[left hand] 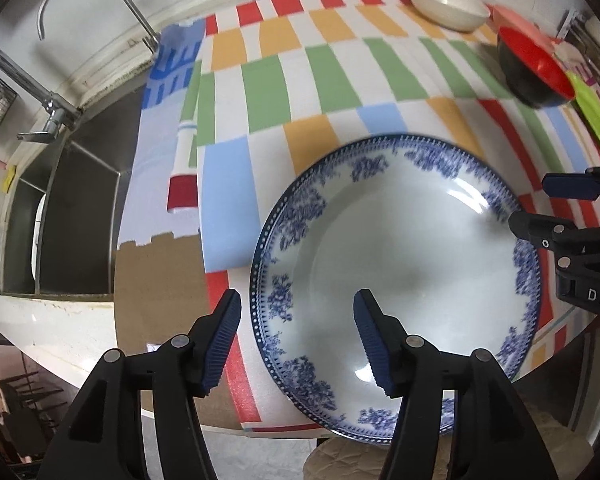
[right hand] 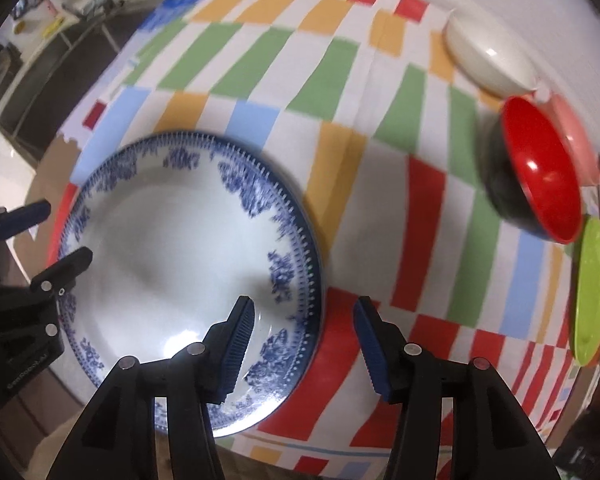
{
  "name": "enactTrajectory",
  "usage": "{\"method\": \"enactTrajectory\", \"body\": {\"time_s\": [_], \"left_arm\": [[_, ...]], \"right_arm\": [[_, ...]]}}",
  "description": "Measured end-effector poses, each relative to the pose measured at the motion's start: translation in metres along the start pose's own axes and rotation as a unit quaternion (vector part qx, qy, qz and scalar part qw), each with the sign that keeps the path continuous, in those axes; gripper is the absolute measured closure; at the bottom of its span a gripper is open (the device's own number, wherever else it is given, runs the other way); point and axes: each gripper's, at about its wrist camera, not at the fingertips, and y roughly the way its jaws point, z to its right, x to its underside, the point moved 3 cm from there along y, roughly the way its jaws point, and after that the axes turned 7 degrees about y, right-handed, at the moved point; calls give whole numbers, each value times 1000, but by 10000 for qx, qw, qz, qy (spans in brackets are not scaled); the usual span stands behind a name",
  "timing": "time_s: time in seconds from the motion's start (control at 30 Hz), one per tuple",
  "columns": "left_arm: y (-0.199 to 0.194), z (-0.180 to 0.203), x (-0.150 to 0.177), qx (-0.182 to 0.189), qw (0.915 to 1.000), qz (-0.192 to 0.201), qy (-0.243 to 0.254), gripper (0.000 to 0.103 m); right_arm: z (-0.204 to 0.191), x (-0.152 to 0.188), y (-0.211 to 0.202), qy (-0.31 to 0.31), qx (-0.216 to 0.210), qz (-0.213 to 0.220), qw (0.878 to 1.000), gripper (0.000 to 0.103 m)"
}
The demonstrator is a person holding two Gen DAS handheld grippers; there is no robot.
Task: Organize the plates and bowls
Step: 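Raise both grippers and move them toward the green plate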
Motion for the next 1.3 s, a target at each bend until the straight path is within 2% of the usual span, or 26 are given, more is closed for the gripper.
{"method": "enactTrajectory", "body": {"time_s": [0.2, 0.33, 0.53, 0.7, 0.9, 1.07, 1.17, 1.3], "left_arm": [[-18, 10, -9, 58, 9992, 384, -81, 41], [-27, 15, -20, 78, 9979, 634, -42, 39], [-43, 32, -49, 151, 9936, 1072, 317, 38], [-62, 57, -83, 438, 9854, 1482, 710, 38], [-84, 100, -119, 714, 9690, 1940, 1352, 37], [-101, 144, -143, 915, 9554, 2196, 1751, 37], [-109, 172, -154, 1018, 9487, 2307, 1906, 37], [-119, 209, -167, 1167, 9426, 2424, 1978, 37]], "right_arm": [[5, 18, -26, 170, 76, 600, 9980, 50], [29, 20, -44, 504, 38, 1085, 9928, 50], [65, 19, -61, 977, 97, 1560, 9829, 50], [92, 24, -76, 1501, 320, 1911, 9695, 50], [135, 40, -103, 2282, 762, 2357, 9416, 50], [179, 63, -122, 2980, 1108, 2627, 9110, 50], [208, 78, -131, 3347, 1211, 2763, 8927, 50], [246, 94, -140, 3636, 1242, 2932, 8754, 50]]}}
